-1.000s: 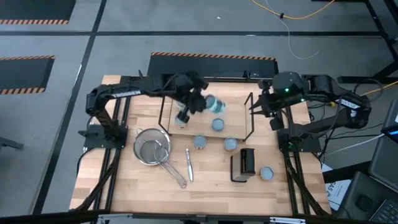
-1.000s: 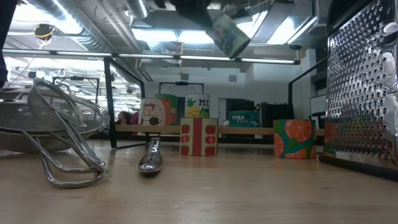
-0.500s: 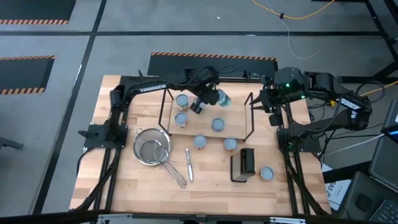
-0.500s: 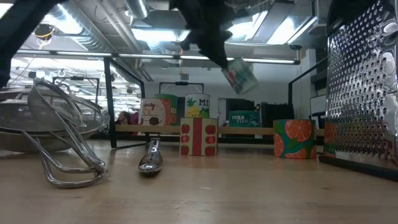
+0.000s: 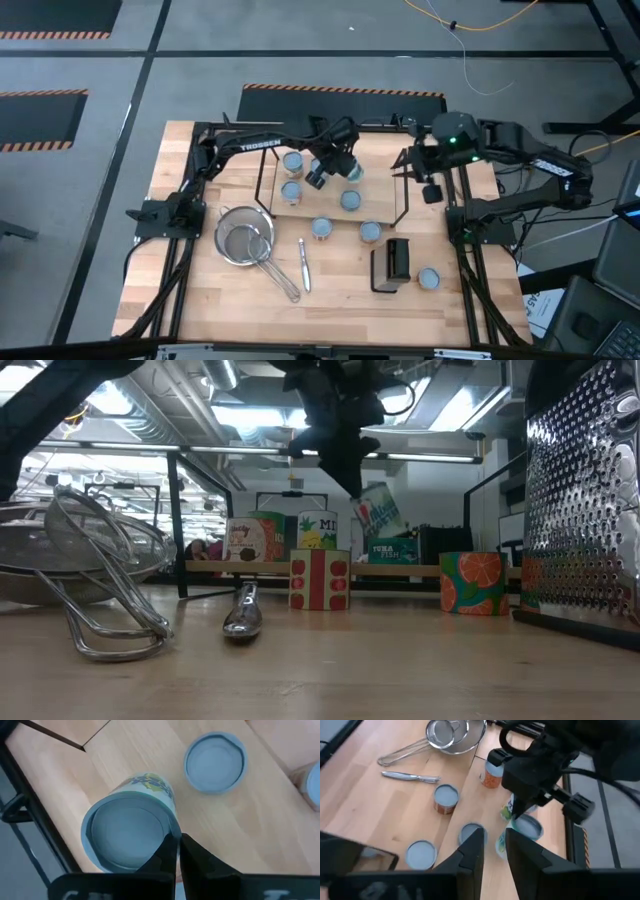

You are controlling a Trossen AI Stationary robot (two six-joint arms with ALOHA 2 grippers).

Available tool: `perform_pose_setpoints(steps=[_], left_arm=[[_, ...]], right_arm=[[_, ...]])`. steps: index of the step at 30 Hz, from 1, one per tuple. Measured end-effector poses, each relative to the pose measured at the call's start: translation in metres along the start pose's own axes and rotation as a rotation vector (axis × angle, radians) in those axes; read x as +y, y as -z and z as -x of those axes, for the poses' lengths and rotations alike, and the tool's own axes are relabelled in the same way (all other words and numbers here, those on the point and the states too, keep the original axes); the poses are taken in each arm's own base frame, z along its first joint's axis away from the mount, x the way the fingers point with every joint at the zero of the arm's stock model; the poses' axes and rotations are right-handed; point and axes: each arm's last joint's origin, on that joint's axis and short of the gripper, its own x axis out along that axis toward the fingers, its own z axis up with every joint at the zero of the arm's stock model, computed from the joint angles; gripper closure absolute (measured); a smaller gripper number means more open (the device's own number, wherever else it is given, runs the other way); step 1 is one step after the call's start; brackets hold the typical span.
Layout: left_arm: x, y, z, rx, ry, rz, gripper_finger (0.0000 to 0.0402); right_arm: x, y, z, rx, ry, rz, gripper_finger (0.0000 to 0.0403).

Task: Pick and place cans onto a shelf
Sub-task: Put the white can on the shelf aligned with the other blue can

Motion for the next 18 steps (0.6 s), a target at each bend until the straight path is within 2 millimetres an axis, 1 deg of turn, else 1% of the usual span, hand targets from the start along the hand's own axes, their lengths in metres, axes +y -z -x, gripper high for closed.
perform_pose_setpoints(steps=[2, 6, 11, 14, 18], left_arm=[[0.0, 0.0, 0.0, -0.001, 0.0, 0.018, 0.0401], [-0.001, 0.0, 0.0, 0.006, 0.01, 0.049, 0.0401], [-0.001, 0.001, 0.0, 0.006, 0.009, 0.065, 0.0401], [-0.001, 0.001, 0.0, 0.007, 0.01, 0.087, 0.0401], [-0.001, 0.0, 0.0, 0.008, 0.011, 0.087, 0.0401]], right_arm=[[0.0, 0.005, -0.015, -0.005, 0.01, 0.008, 0.0318], [-0.004, 0.021, -0.044, 0.006, 0.089, -0.004, 0.0318], [-0.016, 0.043, -0.072, -0.023, 0.189, -0.04, 0.0318], [-0.023, 0.054, -0.083, -0.06, 0.244, -0.057, 0.0318], [-0.029, 0.066, -0.093, -0.105, 0.277, -0.068, 0.0318]])
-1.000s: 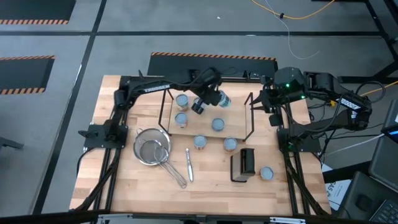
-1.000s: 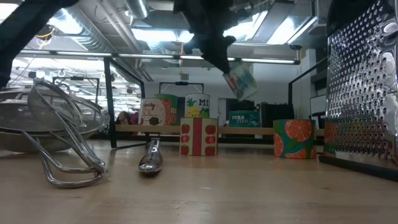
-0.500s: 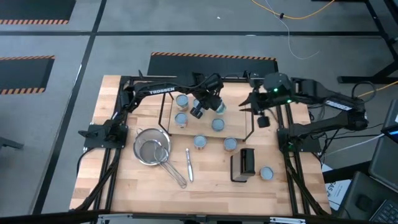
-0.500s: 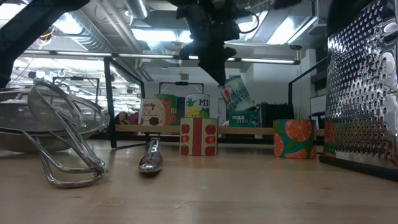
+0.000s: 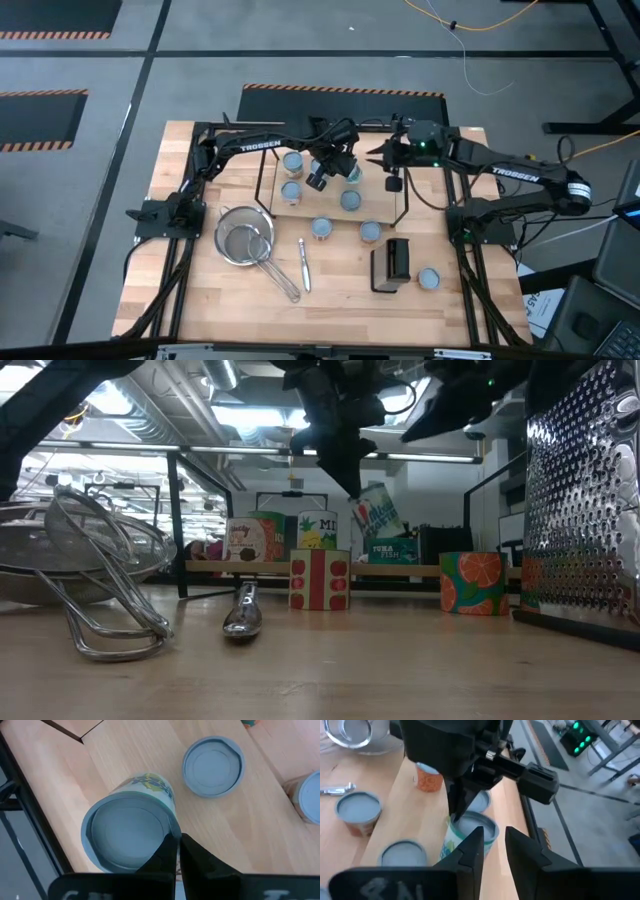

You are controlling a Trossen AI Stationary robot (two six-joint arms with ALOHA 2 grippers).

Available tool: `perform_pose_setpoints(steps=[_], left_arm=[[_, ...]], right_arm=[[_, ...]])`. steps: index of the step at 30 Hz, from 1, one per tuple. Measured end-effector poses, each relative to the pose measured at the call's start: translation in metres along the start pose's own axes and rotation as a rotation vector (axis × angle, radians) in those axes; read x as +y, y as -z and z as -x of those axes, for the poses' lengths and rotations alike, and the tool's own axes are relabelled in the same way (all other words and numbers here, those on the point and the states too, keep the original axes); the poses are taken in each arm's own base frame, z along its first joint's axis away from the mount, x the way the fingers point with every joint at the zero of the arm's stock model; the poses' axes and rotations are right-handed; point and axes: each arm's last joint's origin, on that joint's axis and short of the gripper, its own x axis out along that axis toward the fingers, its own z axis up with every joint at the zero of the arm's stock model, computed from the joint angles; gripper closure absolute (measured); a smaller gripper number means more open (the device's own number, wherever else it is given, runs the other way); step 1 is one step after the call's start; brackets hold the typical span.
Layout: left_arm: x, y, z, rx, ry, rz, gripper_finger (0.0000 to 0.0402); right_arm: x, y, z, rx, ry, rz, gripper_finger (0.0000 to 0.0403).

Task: Pick and place cans onto a shelf
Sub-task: Put the white can on the shelf aligned with the other blue can

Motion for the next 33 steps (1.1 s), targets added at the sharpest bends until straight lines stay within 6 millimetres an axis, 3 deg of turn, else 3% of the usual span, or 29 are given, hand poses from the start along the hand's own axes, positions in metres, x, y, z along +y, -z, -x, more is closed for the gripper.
perform_pose_setpoints(steps=[8, 15, 25, 33], left_arm=[[0.0, 0.0, 0.0, 0.0, 0.0, 0.0, 0.0401], [0.0, 0.0, 0.0, 0.0, 0.0, 0.0, 0.0401], [0.0, 0.0, 0.0, 0.0, -0.001, 0.0, 0.0401], [0.001, 0.0, 0.0, -0.003, -0.004, 0.0, 0.0401]], right_arm=[[0.003, 0.014, -0.01, -0.053, 0.0, -0.009, 0.0318], [0.002, 0.014, -0.01, -0.038, 0.029, -0.023, 0.0316], [-0.001, 0.014, -0.012, -0.044, 0.038, -0.091, 0.024], [0.003, 0.025, -0.038, 0.045, -0.002, -0.079, 0.0237]])
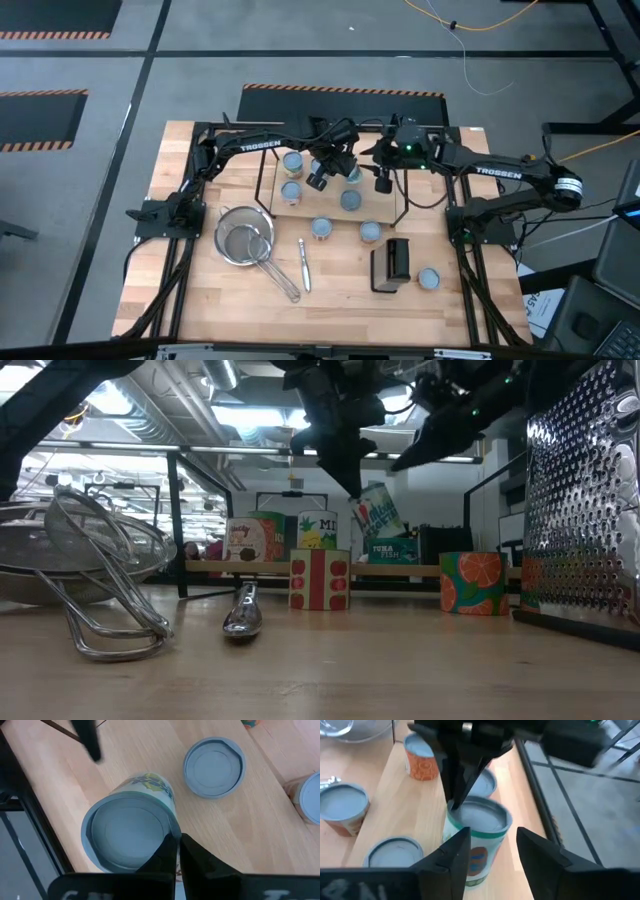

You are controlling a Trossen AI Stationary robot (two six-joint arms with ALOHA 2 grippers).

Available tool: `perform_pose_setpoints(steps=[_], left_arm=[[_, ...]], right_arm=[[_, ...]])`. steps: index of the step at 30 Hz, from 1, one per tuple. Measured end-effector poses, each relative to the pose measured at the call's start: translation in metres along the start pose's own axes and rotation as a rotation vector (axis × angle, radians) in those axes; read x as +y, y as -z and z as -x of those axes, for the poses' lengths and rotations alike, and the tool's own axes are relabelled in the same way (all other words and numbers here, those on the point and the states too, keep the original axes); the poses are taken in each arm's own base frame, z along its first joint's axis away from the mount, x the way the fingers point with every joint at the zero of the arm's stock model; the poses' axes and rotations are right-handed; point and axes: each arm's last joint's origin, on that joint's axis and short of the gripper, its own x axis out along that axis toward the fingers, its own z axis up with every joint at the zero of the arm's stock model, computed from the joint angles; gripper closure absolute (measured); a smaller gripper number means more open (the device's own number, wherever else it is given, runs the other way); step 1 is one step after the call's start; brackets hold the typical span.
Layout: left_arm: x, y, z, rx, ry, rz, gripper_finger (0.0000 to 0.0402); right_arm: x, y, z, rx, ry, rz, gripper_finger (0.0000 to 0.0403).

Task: Pick and place cans onto a shelf
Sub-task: Put the white can on the shelf aligned with the other blue can

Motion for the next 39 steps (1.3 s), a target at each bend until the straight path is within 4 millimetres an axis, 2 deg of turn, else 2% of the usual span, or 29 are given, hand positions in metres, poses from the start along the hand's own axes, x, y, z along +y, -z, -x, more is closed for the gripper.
perform_pose_setpoints(steps=[7, 14, 25, 39], left_arm=[[0.002, 0.002, -0.004, 0.046, -0.04, 0.003, 0.04], [0.004, 0.005, -0.016, 0.075, -0.032, 0.007, 0.04], [0.004, 0.006, -0.024, 0.076, -0.027, 0.01, 0.0398], [0.004, 0.005, -0.024, 0.075, -0.026, 0.011, 0.0393]], right_arm=[[0.001, 0.006, -0.019, 0.037, -0.016, -0.003, 0.024], [0.002, 0.01, -0.027, 0.059, -0.025, -0.002, 0.024], [0.002, 0.012, -0.03, 0.072, -0.029, -0.003, 0.024], [0.002, 0.011, -0.03, 0.067, -0.026, -0.002, 0.024]])
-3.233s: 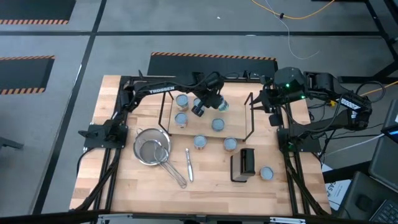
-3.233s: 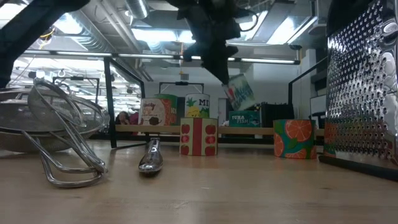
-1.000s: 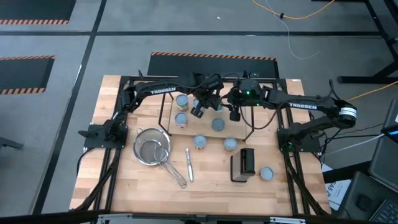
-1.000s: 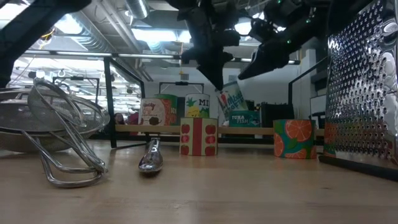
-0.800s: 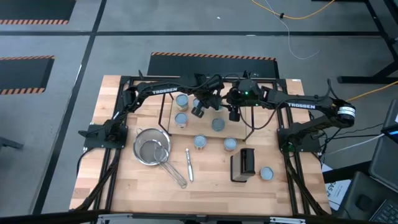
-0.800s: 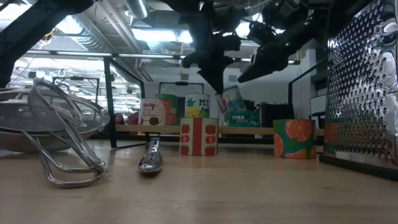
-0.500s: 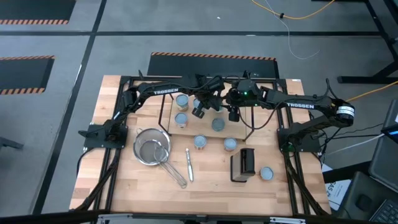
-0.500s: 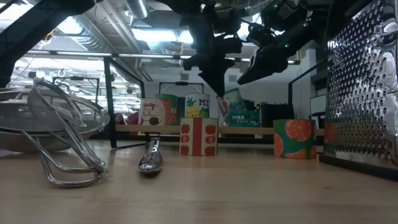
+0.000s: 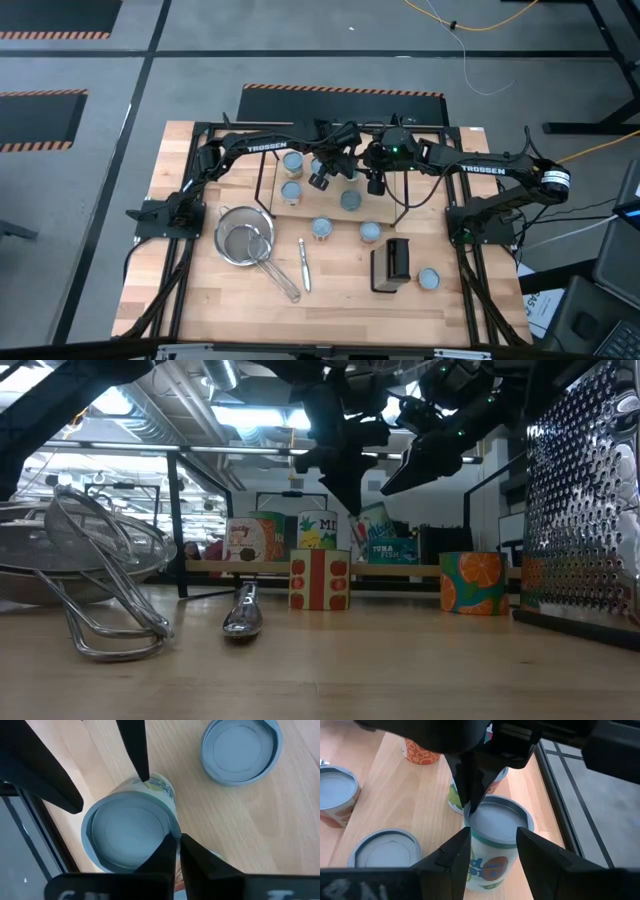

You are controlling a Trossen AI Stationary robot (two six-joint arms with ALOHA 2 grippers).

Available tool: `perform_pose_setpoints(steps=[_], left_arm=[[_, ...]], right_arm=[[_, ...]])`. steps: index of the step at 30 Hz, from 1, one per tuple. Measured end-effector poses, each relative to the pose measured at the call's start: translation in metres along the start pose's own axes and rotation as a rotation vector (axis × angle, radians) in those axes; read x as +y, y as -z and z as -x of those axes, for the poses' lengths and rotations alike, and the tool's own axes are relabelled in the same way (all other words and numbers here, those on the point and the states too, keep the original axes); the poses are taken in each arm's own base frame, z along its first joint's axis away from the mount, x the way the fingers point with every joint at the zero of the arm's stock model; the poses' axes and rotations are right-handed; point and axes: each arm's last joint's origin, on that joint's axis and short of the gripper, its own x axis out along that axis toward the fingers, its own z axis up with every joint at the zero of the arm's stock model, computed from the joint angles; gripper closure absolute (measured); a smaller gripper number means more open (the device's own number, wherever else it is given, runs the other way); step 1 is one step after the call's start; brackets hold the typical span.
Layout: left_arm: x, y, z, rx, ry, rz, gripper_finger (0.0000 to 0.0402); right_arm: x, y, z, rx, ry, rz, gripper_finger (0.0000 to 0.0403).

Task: Pick and place cans onto a shelf
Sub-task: Put the white can on the shelf aligned with the other blue can

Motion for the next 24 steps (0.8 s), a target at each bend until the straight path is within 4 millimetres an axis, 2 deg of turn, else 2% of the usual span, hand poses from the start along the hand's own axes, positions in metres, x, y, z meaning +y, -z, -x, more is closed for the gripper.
perform_pose_setpoints(steps=[24], left_arm=[[0.0002, -0.0001, 0.0002, -0.001, -0.001, 0.0, 0.0378]], right_arm=[[0.0008, 0.0018, 0.0002, 0.019, -0.008, -0.001, 0.024]])
